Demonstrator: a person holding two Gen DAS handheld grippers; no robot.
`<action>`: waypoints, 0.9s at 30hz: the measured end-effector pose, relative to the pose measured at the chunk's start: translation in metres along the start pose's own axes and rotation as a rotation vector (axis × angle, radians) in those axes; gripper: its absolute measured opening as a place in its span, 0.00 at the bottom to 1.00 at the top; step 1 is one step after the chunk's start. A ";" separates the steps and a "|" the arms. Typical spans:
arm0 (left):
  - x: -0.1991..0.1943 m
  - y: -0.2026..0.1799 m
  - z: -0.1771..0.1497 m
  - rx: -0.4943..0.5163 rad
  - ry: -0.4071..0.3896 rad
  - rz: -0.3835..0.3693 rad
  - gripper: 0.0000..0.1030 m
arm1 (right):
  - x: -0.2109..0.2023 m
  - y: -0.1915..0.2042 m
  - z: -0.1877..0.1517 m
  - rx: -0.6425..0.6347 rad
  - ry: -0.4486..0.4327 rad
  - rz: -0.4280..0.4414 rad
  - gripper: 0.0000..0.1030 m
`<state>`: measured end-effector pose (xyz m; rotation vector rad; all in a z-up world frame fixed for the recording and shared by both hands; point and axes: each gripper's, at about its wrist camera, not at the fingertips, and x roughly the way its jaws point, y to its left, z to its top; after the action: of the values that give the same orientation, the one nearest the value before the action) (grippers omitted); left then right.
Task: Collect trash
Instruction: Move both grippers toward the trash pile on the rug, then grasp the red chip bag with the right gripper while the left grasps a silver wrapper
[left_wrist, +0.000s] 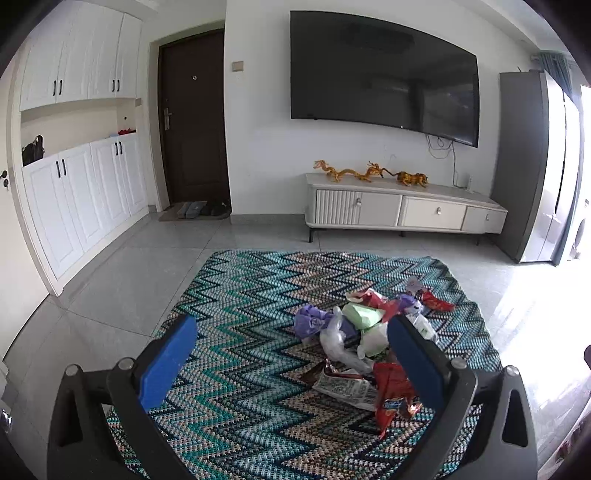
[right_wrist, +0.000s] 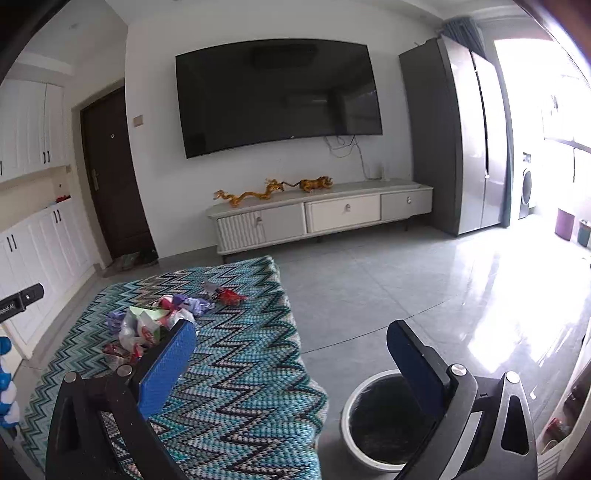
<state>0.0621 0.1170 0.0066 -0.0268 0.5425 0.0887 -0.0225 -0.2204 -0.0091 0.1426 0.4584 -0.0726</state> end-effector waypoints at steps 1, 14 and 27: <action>0.005 0.001 -0.002 0.002 0.014 -0.010 1.00 | 0.004 0.003 0.000 -0.002 0.016 0.018 1.00; 0.077 0.009 -0.037 -0.013 0.225 -0.106 0.91 | 0.082 0.081 -0.018 -0.121 0.259 0.380 0.54; 0.116 0.020 -0.050 -0.058 0.301 -0.130 0.91 | 0.157 0.157 -0.055 -0.235 0.407 0.562 0.16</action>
<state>0.1333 0.1434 -0.0966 -0.1331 0.8377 -0.0273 0.1097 -0.0627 -0.1083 0.0499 0.8121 0.5696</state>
